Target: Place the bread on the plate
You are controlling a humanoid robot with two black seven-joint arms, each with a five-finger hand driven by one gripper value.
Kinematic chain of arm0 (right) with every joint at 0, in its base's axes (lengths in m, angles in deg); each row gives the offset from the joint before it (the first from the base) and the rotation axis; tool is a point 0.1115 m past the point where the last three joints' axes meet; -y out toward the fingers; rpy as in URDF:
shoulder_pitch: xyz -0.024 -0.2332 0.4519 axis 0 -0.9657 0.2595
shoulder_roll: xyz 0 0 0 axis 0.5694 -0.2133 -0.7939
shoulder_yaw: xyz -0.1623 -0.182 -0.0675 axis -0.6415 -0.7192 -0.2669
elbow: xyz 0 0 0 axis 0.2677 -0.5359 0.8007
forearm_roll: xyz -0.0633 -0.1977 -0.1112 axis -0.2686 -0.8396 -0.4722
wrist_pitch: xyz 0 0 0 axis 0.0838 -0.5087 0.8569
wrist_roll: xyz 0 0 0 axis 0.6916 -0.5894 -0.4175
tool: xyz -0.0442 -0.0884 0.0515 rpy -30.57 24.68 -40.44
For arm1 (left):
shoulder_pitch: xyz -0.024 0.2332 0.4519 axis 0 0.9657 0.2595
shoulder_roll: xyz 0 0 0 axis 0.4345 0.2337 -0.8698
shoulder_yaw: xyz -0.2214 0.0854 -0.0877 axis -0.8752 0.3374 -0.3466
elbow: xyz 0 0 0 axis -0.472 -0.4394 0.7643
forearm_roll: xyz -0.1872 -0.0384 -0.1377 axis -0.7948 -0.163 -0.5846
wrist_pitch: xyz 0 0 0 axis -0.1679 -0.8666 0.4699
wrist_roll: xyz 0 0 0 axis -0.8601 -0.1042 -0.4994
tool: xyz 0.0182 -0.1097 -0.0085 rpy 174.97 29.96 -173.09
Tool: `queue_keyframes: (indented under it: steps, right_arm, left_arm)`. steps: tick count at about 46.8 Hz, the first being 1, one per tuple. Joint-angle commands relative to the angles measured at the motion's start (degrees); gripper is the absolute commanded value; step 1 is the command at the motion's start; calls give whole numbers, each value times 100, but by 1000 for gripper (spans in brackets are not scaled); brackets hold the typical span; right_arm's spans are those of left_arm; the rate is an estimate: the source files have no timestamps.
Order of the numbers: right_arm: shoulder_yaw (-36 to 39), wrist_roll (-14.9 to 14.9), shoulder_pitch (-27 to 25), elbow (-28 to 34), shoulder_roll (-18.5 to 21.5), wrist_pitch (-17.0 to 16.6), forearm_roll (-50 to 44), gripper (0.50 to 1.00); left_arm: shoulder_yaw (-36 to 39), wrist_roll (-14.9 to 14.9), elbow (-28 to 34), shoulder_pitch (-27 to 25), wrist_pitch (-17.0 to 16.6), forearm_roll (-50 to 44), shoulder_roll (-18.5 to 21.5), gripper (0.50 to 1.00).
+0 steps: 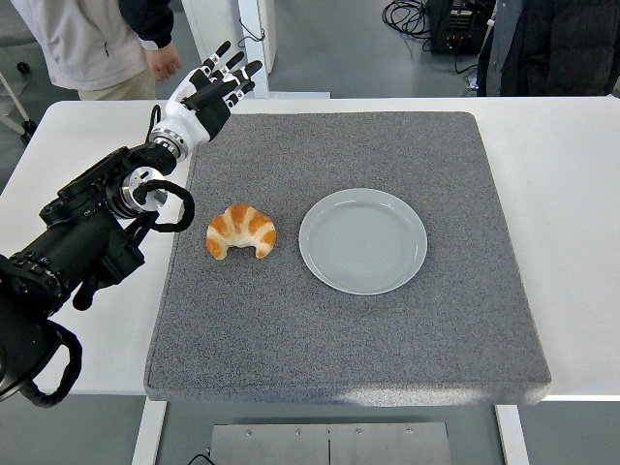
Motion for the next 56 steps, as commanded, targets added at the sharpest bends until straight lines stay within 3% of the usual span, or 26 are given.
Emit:
queue_keyframes:
  steps: [1, 36, 56]
  right_arm:
    - [0, 3, -4, -2, 0, -6, 7, 1000]
    - [0, 3, 5, -1, 0, 3, 7, 1000]
    - [0, 2, -4, -2, 0, 3, 7, 1000]
  left_arm:
    - [0, 9, 0, 1, -4, 0, 0, 996]
    - [79, 26, 70, -210, -39, 17, 70, 996]
    - [115, 79, 1459, -149, -92, 61, 922, 996]
